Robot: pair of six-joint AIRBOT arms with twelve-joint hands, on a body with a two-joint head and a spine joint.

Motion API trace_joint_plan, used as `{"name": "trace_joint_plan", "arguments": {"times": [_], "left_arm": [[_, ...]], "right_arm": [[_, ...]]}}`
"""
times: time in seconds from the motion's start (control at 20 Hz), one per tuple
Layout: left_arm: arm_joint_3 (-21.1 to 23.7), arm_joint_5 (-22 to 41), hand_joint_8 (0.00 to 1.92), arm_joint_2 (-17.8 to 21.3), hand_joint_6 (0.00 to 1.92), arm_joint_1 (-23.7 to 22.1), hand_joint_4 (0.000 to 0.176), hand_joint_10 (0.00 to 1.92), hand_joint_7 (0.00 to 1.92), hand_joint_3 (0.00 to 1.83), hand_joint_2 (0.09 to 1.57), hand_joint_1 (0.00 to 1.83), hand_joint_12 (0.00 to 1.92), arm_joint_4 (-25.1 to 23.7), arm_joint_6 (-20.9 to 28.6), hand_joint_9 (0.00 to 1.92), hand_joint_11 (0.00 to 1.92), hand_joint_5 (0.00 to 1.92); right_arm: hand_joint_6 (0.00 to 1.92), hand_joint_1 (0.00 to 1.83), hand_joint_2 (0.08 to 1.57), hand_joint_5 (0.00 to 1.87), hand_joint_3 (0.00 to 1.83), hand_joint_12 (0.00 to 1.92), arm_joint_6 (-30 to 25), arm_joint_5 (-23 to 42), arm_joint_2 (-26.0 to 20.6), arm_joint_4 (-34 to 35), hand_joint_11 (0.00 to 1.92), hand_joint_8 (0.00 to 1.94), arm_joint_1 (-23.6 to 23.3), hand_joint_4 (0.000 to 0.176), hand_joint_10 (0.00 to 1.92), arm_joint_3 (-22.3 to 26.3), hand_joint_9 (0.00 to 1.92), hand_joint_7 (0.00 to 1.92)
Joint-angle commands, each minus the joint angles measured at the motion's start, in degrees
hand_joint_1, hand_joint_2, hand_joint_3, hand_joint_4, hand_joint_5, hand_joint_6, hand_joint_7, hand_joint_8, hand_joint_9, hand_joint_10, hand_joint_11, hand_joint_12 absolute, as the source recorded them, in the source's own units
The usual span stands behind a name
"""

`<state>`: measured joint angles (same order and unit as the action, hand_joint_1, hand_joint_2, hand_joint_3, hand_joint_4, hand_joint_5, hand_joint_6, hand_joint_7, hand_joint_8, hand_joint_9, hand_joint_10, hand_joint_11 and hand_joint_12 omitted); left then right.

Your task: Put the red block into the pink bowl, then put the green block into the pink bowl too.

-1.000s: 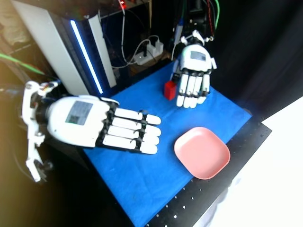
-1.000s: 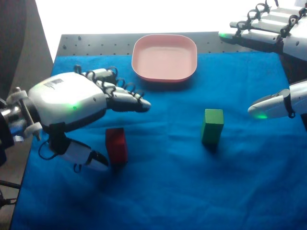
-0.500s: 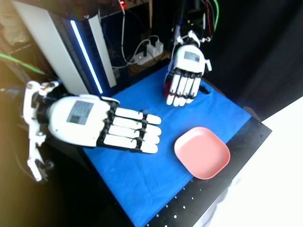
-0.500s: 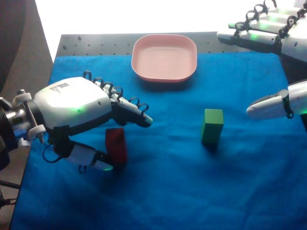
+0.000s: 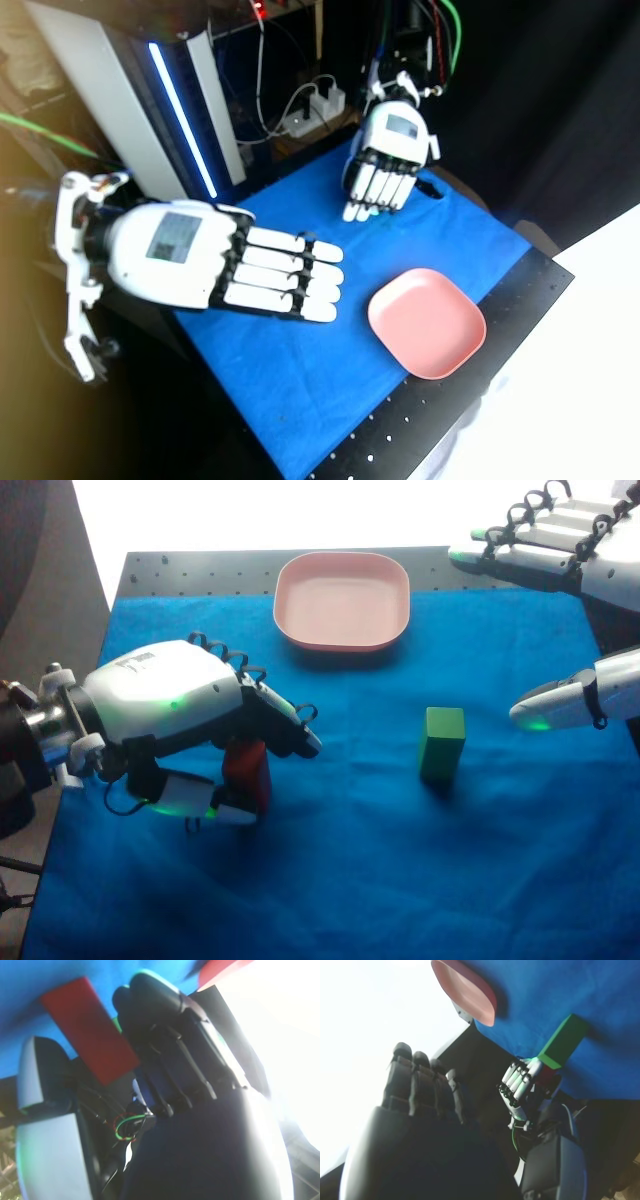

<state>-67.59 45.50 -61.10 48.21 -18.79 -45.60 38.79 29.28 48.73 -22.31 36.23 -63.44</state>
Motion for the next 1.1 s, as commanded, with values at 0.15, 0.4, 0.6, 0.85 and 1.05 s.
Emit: {"name": "trace_joint_plan", "arguments": {"times": [0.15,0.4,0.6,0.85,1.05], "left_arm": [[-0.4,6.6,0.05,-0.7,0.03,-0.5,0.0,0.61,1.1,0.0,0.92,1.22,1.19,1.7,0.3,1.05,0.95,0.95],[-0.5,6.4,0.8,-0.7,0.87,-0.5,0.0,0.54,1.15,0.0,1.07,1.26,1.24,1.8,0.3,1.13,0.94,0.98],[-0.6,6.2,0.89,-0.7,0.52,-0.5,0.0,0.7,1.09,0.0,1.03,1.26,1.34,1.9,0.3,1.07,0.82,1.23],[-1.3,5.8,0.89,-0.6,0.68,-0.4,0.0,1.07,1.05,0.0,1.06,1.39,1.33,3.0,0.3,1.04,0.88,1.08],[-2.3,5.5,0.91,-0.6,0.76,-0.4,0.0,1.1,1.03,0.0,1.07,1.39,1.35,4.3,0.3,1.02,0.84,1.04]], "right_arm": [[0.0,0.28,0.89,0.0,0.0,0.0,-0.2,6.1,0.4,1.6,0.0,0.0,-0.9,0.066,0.0,-0.3,0.0,0.0],[0.0,0.25,0.93,0.0,0.01,0.0,-0.2,6.1,0.4,1.6,0.0,0.0,-0.9,0.052,0.0,-0.4,0.0,0.01],[0.0,0.25,0.89,0.0,0.0,0.0,-0.2,6.1,0.4,1.6,0.0,0.0,-0.9,0.071,0.0,-0.4,0.0,0.0],[0.0,0.23,0.95,0.0,0.02,0.0,-0.2,6.1,0.4,1.6,0.0,0.0,-0.9,0.062,0.0,-0.4,0.0,0.0],[0.0,0.24,0.94,0.0,0.01,0.0,-0.2,6.1,0.4,1.6,0.0,0.0,-0.9,0.068,0.0,-0.5,0.0,0.0]]}}
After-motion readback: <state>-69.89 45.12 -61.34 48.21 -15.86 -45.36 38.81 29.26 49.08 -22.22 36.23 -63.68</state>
